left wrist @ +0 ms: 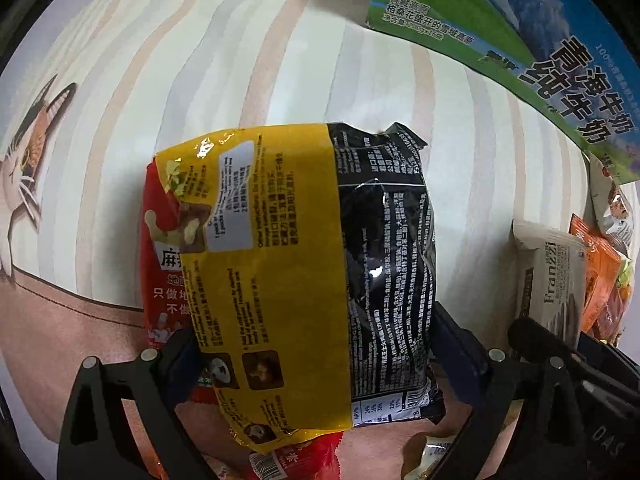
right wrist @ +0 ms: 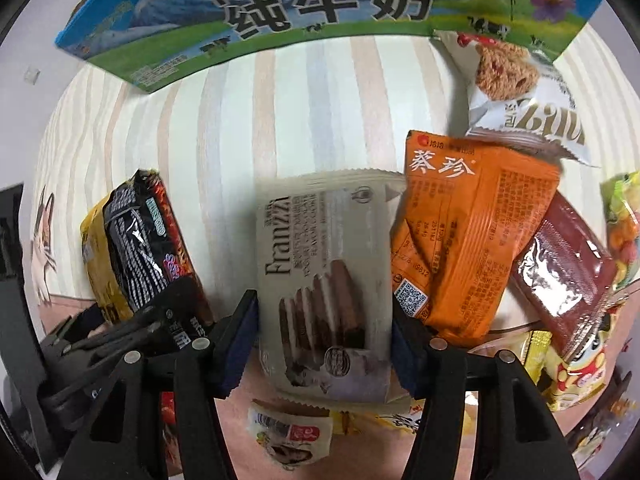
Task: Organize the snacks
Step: 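Carry both packs into the cardboard box and open both tools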
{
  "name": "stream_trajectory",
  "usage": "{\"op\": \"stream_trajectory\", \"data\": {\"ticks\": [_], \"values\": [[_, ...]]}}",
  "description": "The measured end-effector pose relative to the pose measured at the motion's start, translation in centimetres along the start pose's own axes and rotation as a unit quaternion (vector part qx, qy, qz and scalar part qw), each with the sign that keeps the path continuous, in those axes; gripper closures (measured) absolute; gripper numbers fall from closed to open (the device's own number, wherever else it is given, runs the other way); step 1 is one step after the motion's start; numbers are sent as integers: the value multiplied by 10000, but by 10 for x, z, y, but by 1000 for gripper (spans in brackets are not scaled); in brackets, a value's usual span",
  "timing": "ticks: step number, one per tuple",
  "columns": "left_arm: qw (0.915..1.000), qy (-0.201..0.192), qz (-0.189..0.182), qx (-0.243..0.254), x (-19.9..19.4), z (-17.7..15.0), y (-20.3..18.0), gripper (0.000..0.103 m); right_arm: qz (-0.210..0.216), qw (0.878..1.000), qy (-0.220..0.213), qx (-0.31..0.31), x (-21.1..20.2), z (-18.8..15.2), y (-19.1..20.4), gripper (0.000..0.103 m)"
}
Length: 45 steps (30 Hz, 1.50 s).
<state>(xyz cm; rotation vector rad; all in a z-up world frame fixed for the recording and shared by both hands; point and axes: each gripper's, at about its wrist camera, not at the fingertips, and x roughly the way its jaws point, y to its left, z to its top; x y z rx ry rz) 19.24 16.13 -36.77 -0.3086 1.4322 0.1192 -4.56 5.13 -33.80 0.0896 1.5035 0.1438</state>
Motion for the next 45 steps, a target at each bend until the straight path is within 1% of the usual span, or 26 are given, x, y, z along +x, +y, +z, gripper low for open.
{"op": "stream_trajectory", "data": {"ticks": [2,3,4,6,8,11,12,13,14,17,21,22,23,27,28,29,33,36,38,39,41,42,43,45], "values": [[9999,-38,96,1,-1,-5,-2,7,20,10000,19,-13,2,2,-4,40],[9999,-55,144,8,0,-6,-11,10,13,10000,18,-58,2,0,-5,40],[9998,-75,186,22,-5,-7,-13,11,-3,10000,16,-87,6,3,1,40],[9996,-135,227,36,-9,-14,-14,16,-84,9998,-16,-171,8,2,6,44],[9995,-182,265,41,-15,-21,-17,19,-79,9997,-84,-201,8,-1,9,45],[9994,-194,297,40,-27,-30,-12,19,14,9997,-151,-208,0,-7,6,46],[9993,-196,323,37,-29,-35,-9,20,87,9996,-173,-182,-6,-13,3,46],[9992,-218,347,6,-32,-37,-14,20,135,9996,-203,-158,-10,-19,8,46],[9991,-237,356,-10,-35,-42,-10,20,190,9994,-241,-148,-15,-26,9,46],[9992,-269,271,-83,-57,-49,-11,20,361,9986,-368,-132,-35,-29,-3,46],[9986,-494,158,-65,-92,-66,-1,20,635,9961,-594,-151,-68,-37,-14,46],[9984,-545,113,-58,-97,-67,1,20,684,9955,-636,-150,-75,-31,-19,46],[9981,-619,68,-41,-107,-70,2,20,777,9943,-710,-138,-86,-33,-23,46],[9958,-897,-142,145,-149,-79,4,20,1071,9896,-949,-111,-127,-37,-48,46],[9948,-980,-185,195,-165,-90,1,20,1150,9881,-1017,-110,-138,-36,-52,46],[9937,-1065,-242,257,-177,-91,-1,20,1224,9864,-1096,-88,-149,-33,-57,46],[9901,-1195,-490,558,-218,-81,-18,20,1470,9799,-1346,-56,-195,-21,-80,46],[9865,-1296,-566,822,-238,-69,-27,20,1539,9754,-1576,-64,-222,2,-88,46],[9850,-1314,-576,960,-250,-49,-40,20,1492,9738,-1713,-65,-236,23,-89,46],[9843,-1322,-565,1029,-252,-40,-43,20,1467,9733,-1765,-54,-247,35,-90,46],[9835,-1302,-558,1126,-252,-24,-48,19,1395,9733,-1822,-44,-250,61,-95,46],[9839,-1233,-565,1168,-249,-14,-50,19,1359,9737,-1830,-17,-249,77,-100,46],[9845,-1158,-588,1175,-246,-3,-53,19,1327,9743,-1820,-19,-245,90,-97,46],[9867,-970,-602,1161,-231,18,-54,19,1261,9761,-1772,36,-237,117,-104,46]]}}
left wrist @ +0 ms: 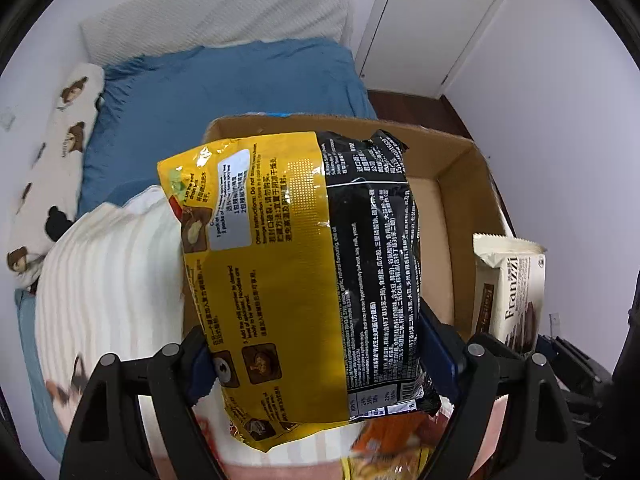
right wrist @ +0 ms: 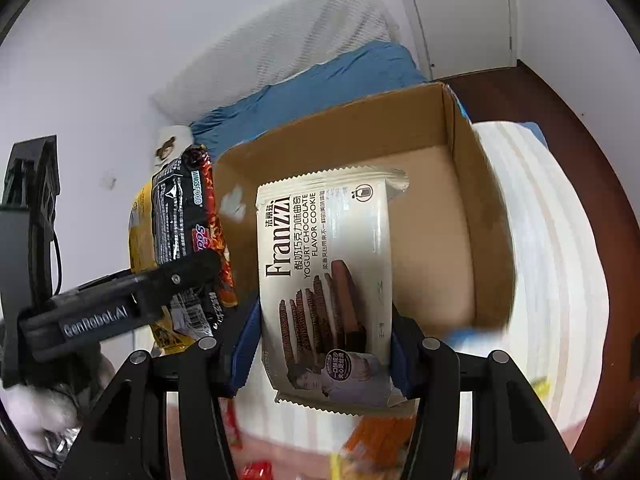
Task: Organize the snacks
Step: 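Carry both packs into the cardboard box and open both tools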
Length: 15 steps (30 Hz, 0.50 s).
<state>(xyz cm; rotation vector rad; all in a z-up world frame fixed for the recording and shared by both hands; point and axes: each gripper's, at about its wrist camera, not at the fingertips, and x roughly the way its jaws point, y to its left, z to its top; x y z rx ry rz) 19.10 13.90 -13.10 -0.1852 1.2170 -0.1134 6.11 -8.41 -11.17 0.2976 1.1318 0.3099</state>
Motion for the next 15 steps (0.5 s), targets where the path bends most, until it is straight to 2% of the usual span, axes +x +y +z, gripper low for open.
{"op": "stream_trajectory", "data": {"ticks": [1,3,6,10,15], "values": [[10000,62,12,12,5,14,-11,19,-27,10000,67,-31,11,11,-4,46],[9997,246,63,72,24,25,-6,19,-83,9998,157,28,29,28,-13,46],[9982,592,64,120,56,62,-16,19,-100,9991,406,31,57,48,-21,46],[9947,1024,-22,118,93,66,-7,19,-269,9974,667,-64,99,67,-30,46],[9893,1436,-92,229,121,68,0,19,-391,9951,892,-165,133,69,-38,46]]}}
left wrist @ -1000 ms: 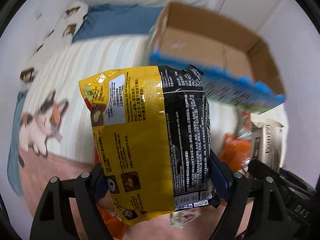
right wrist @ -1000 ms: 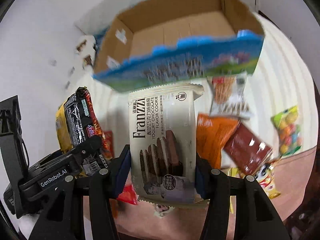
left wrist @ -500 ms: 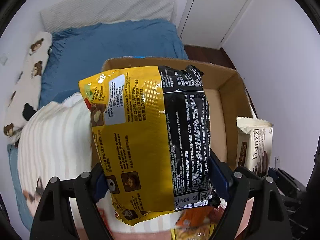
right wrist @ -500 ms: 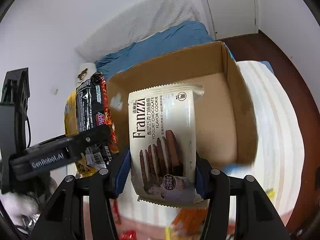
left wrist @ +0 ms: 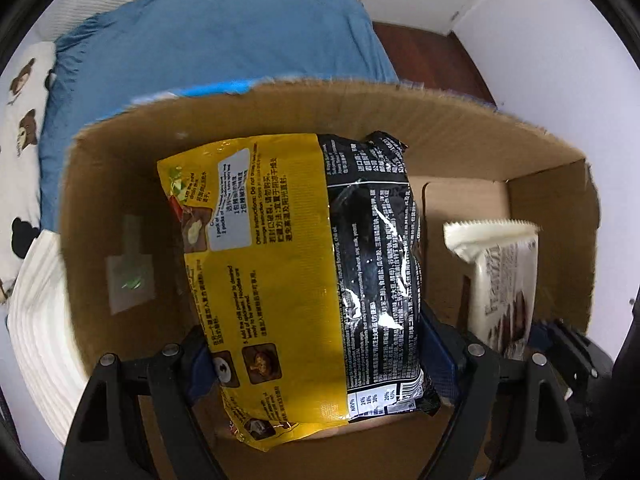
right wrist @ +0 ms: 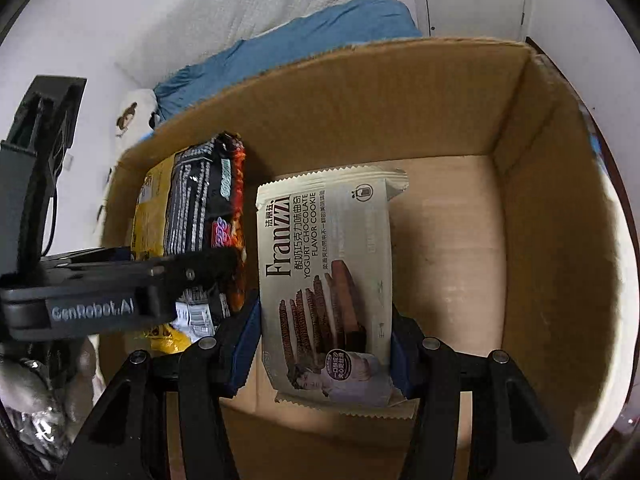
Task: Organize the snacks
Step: 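Carry both packs into the cardboard box and open both tools, then grasp the orange packet with the left tool while the right tool grasps the brown packet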
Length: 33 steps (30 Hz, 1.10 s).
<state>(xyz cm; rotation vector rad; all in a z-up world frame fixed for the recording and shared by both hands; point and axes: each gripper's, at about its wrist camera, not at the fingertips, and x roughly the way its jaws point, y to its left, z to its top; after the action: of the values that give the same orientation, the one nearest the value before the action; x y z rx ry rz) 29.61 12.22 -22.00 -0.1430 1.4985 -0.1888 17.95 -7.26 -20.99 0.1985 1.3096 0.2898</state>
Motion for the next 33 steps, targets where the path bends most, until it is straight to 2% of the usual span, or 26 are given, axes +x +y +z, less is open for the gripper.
{"op": "stream_trajectory", "data": {"ticks": [3,6,7,8,10,12,13,14,18,20,24,25,27,30,31,33], "values": [[9998,161,29,112,9,-9,-1,19,-22,9999,100,-62,13,1,-2,46],[9993,360,-36,-43,22,-19,5,19,-21,9996,248,-91,33,7,2,44],[9991,398,-87,-98,27,-22,8,19,-42,9996,271,-98,34,6,0,40],[9992,383,-95,-102,28,-28,9,19,-116,9994,305,-114,36,5,-1,30],[9996,226,-24,-156,26,-32,15,19,-225,9991,340,-62,37,5,1,18],[9997,139,57,-172,18,-45,21,8,-140,9992,380,29,35,3,-5,10],[9997,126,-13,-211,10,-50,21,8,-107,9991,406,77,33,1,-8,5],[9995,81,-121,-267,6,-56,24,8,-80,9991,405,85,30,-1,-10,5],[9995,-120,-135,-276,-15,-76,31,8,-253,9988,410,12,18,-14,-10,5],[9992,-217,-162,-306,-22,-78,32,8,-297,9988,384,-27,14,-13,4,5],[9978,-557,-51,-363,-51,-99,34,8,-462,9985,236,-158,-10,-31,6,5],[9974,-622,-10,-374,-60,-92,27,8,-486,9985,189,-156,-18,-37,10,5],[9955,-864,76,-371,-80,-117,27,8,-534,9985,34,-123,-35,-51,10,5],[9923,-1160,208,-374,-108,-151,31,8,-657,9976,-178,-123,-72,-45,16,5],[9914,-1229,255,-381,-115,-148,23,8,-673,9974,-246,-104,-83,-47,15,5],[9889,-1405,307,-384,-129,-163,21,8,-720,9966,-382,-110,-99,-53,15,5]]}}
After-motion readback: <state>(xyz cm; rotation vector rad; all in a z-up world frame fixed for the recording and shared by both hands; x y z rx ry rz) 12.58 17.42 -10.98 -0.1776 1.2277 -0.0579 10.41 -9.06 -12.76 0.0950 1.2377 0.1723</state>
